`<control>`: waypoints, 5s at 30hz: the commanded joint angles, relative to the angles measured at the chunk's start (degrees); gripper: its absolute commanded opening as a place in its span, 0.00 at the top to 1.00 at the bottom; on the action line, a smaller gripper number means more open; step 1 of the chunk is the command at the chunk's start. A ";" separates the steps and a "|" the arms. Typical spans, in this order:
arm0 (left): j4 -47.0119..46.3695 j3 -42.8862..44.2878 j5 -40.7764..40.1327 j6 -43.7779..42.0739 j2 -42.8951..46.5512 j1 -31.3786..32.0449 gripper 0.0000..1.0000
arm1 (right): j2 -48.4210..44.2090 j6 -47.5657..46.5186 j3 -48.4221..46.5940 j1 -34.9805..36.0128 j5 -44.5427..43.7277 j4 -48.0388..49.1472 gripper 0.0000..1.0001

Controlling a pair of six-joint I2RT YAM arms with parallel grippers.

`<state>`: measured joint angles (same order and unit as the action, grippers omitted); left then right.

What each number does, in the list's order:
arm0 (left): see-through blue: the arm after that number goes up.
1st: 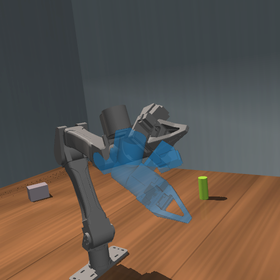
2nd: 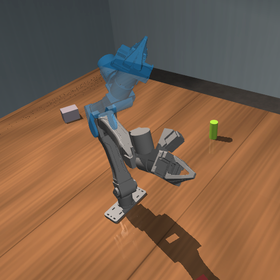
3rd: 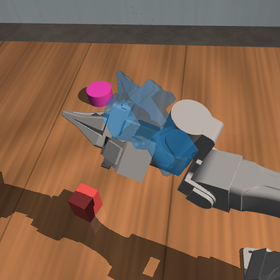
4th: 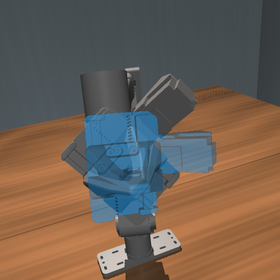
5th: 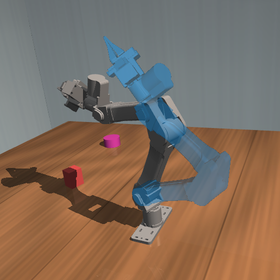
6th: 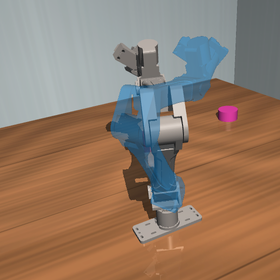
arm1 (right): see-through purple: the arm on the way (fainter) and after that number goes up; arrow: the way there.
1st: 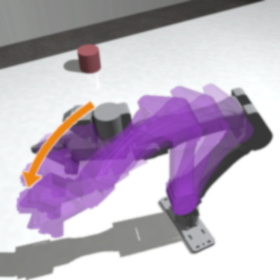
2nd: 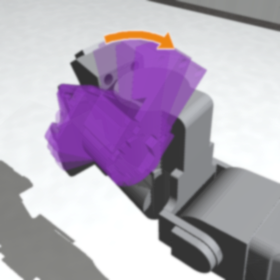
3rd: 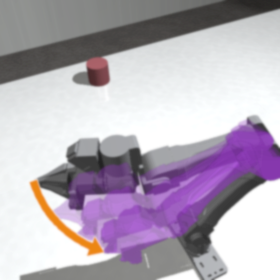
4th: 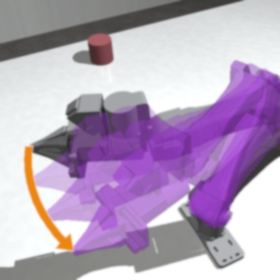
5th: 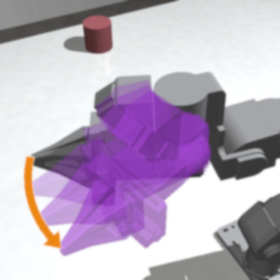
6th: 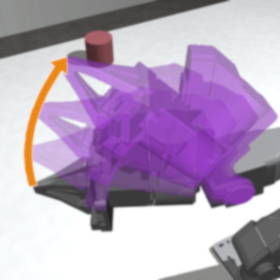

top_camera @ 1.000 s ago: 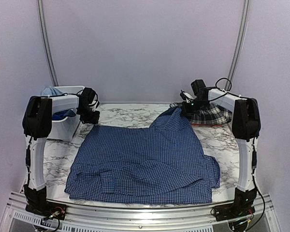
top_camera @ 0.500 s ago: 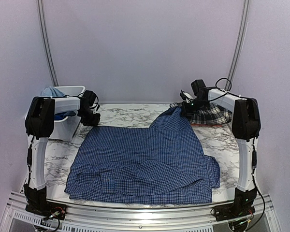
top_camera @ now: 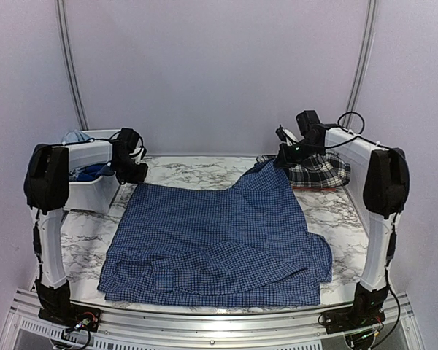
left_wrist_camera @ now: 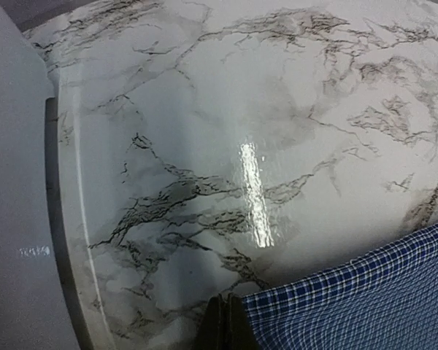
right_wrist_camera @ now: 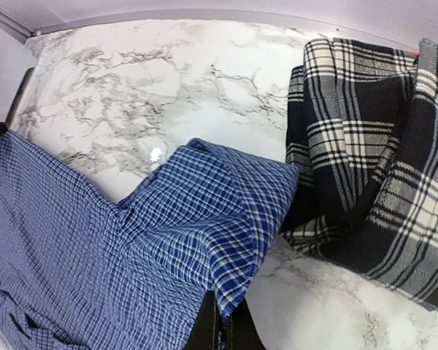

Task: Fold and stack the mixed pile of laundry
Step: Pick up the 1/3-folded shirt from the center of the board, then fold the 1/3-folded shirt at the center of the board.

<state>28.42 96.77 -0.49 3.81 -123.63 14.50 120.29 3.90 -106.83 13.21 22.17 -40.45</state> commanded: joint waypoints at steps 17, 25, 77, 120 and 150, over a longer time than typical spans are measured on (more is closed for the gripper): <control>-14.82 -38.66 3.78 0.70 33.78 -0.06 1.00 | -32.27 11.27 43.76 2.34 12.33 15.79 1.00; -15.63 -47.08 2.43 0.67 33.12 3.75 1.00 | -28.39 17.00 57.28 5.78 9.50 22.76 1.00; -19.15 -53.43 4.74 -14.72 42.43 7.42 0.98 | -47.85 10.51 62.93 -3.06 12.41 12.62 1.00; -19.44 -41.33 -2.80 -11.78 32.73 7.49 0.97 | -18.77 3.69 29.62 -6.52 8.87 6.23 1.00; -26.17 -40.75 -5.26 -8.55 31.63 7.39 0.96 | -13.78 1.78 21.87 -7.48 10.56 10.50 1.00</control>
<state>5.52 57.36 -6.17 -5.15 -93.51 22.06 109.75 6.72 -89.12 6.11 32.03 -31.24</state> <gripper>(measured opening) 0.035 0.004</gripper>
